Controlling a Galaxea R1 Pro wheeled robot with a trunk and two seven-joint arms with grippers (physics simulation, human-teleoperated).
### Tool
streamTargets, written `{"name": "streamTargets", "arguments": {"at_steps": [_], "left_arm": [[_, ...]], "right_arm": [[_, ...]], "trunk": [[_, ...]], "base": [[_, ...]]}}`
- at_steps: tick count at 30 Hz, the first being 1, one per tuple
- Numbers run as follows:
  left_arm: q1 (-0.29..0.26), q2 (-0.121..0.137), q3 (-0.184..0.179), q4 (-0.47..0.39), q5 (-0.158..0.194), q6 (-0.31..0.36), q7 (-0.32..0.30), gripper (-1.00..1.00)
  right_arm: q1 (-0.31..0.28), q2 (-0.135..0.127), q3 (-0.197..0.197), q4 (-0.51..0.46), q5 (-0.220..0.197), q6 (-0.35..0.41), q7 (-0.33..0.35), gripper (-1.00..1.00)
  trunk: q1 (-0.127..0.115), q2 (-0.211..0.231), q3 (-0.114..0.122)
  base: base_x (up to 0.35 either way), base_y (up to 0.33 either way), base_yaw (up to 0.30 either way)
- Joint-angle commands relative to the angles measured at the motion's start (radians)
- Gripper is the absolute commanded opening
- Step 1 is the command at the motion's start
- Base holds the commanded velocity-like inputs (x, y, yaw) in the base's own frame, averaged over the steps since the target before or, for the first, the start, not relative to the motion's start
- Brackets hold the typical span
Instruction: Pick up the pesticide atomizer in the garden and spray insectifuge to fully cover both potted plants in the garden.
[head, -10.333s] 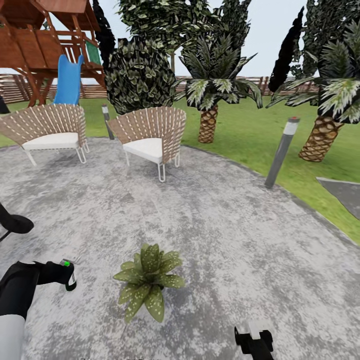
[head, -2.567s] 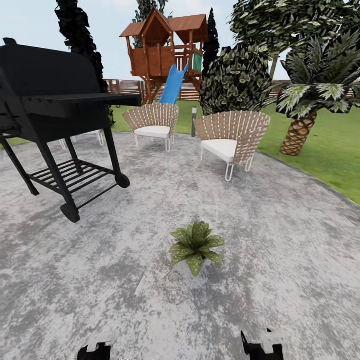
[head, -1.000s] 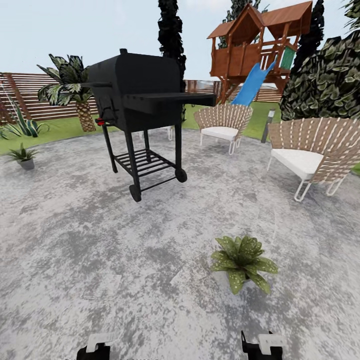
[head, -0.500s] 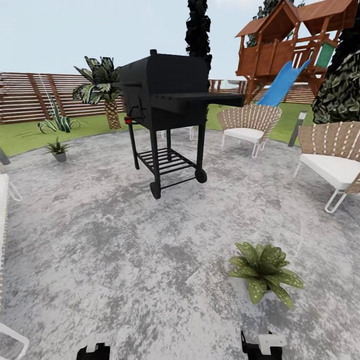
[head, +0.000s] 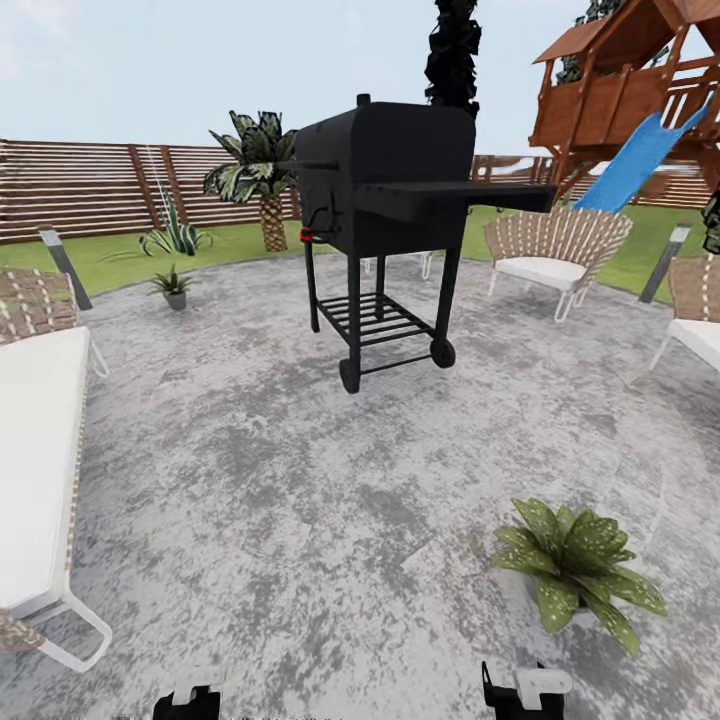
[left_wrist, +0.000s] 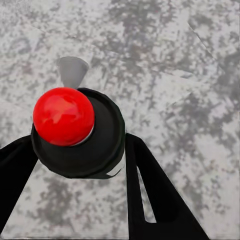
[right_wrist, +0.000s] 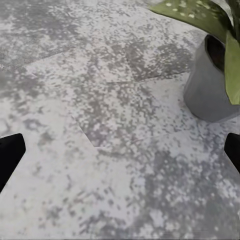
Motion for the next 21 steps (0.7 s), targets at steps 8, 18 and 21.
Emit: {"name": "streamTargets", "arguments": {"at_steps": [8, 18, 21], "left_arm": [[-0.001, 0.0, 0.007, -0.001, -0.007, -0.003, -0.004, -1.0], [-0.001, 0.0, 0.007, 0.001, -0.007, -0.003, -0.004, -1.0], [-0.001, 0.0, 0.007, 0.001, -0.007, -0.003, -0.004, -1.0]], "right_arm": [[0.0, 0.0, 0.009, 0.0, -0.002, -0.001, -0.006, 1.0], [0.0, 0.0, 0.009, 0.0, -0.002, -0.002, -0.006, 1.0], [0.0, 0.0, 0.009, 0.0, -0.002, -0.002, -0.006, 1.0]], "trunk": [[0.0, 0.0, -0.006], [0.0, 0.0, -0.013], [0.0, 0.0, -0.015]], "base": [[0.0, 0.0, 0.279], [0.0, 0.0, 0.279], [0.0, 0.0, 0.279]]}}
